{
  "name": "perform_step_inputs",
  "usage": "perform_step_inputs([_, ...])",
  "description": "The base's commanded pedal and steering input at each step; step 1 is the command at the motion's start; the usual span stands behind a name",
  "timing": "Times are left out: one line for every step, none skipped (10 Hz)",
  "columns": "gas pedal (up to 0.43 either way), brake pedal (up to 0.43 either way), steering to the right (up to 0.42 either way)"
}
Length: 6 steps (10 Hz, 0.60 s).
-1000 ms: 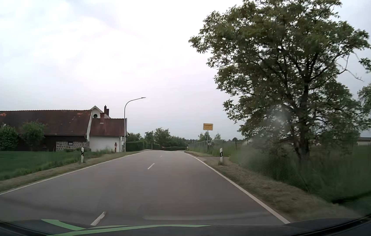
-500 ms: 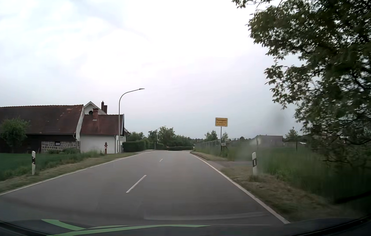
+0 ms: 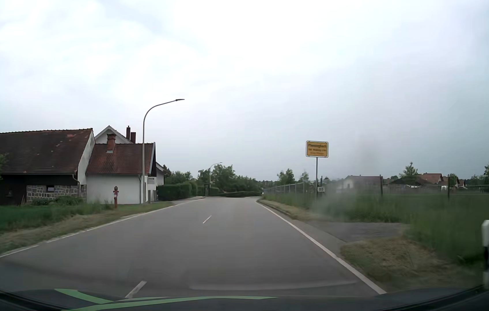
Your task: Follow the waypoints while adhering to traffic rules and regulations
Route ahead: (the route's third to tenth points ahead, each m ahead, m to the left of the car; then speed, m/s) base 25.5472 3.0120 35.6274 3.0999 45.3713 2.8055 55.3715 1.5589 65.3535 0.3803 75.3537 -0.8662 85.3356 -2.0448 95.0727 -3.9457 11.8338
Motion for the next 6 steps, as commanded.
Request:
perform_step_inputs([0.008,0.0,-0.008])
perform_step_inputs([0.02,0.0,-0.008])
perform_step_inputs([0.028,0.0,-0.008])
perform_step_inputs([0.028,0.0,-0.007])
perform_step_inputs([0.028,0.0,-0.006])
perform_step_inputs([0.039,0.0,-0.005])
